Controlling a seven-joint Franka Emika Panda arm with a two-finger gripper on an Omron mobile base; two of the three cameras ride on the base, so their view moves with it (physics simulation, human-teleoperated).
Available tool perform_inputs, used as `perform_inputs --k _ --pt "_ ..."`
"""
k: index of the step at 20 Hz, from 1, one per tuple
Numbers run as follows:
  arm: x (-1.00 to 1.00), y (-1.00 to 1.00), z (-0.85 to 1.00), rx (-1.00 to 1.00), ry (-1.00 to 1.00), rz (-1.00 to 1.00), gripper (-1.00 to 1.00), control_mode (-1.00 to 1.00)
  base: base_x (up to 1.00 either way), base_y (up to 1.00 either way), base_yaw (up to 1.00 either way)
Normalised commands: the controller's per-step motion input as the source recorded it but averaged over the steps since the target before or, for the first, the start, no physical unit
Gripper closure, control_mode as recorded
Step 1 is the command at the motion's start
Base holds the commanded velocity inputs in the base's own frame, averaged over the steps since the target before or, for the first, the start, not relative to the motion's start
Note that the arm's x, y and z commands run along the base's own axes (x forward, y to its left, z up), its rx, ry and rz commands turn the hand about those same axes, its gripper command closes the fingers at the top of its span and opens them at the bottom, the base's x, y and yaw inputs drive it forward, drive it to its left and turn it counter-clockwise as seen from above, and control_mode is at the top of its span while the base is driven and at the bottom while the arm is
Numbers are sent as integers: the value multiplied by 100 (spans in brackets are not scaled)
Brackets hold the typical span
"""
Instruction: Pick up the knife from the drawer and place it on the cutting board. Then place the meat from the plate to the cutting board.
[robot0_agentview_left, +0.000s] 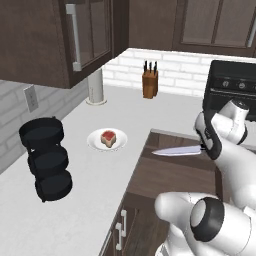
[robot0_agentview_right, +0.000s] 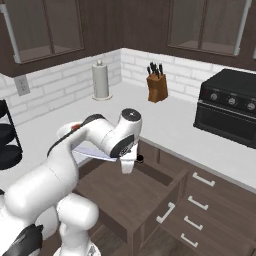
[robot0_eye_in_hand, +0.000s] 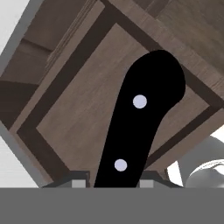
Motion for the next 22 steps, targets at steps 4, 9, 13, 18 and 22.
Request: perform_inputs --k 4,9,13,18,22 --pt "-18 12 45 8 -3 0 100 -100 0 0 0" --pt "-11 28 50 1 -6 0 100 -100 0 0 0" --pt "-17 24 34 -2 -6 0 100 -100 0 0 0" --pt "-5 6 4 -2 -2 0 100 100 -42 -1 -2" --pt "0 0 0 0 0 0 100 100 -98 -52 -8"
